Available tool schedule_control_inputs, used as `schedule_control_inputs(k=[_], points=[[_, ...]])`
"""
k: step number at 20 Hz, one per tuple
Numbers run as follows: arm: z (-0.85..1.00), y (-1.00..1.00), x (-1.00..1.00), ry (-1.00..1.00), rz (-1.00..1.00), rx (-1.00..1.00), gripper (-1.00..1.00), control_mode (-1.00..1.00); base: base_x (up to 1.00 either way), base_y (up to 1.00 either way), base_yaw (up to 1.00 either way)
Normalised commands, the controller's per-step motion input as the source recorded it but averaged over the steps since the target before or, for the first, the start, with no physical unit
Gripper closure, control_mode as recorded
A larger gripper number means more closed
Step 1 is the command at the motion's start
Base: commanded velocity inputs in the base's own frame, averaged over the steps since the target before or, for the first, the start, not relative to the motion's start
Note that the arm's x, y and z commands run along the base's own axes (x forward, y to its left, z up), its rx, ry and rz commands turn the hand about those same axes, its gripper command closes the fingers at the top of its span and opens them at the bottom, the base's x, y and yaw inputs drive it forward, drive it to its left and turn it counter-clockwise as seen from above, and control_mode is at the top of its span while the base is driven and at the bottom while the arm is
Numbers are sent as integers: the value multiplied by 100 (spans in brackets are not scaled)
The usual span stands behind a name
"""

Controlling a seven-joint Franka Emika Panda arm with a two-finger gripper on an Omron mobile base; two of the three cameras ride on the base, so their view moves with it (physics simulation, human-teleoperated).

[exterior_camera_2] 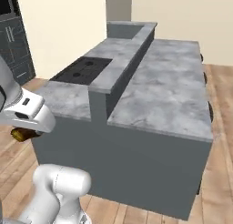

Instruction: Pick sweet potato from the fridge and place it on the plate on the counter.

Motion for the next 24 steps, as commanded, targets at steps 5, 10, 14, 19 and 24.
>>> schedule_control_inputs(k=[5, 10, 14, 19, 24], points=[[0, 0, 0, 0, 0, 0, 100, 100, 51, -65, 60], [0, 0, 0, 0, 0, 0, 100, 100, 51, -54, 64], [0, 0, 0, 0, 0, 0, 100, 100, 49, -22, 77], [0, 0, 0, 0, 0, 0, 100, 100, 38, -7, 86], [0, 0, 0, 0, 0, 0, 100, 100, 9, 0, 86]])
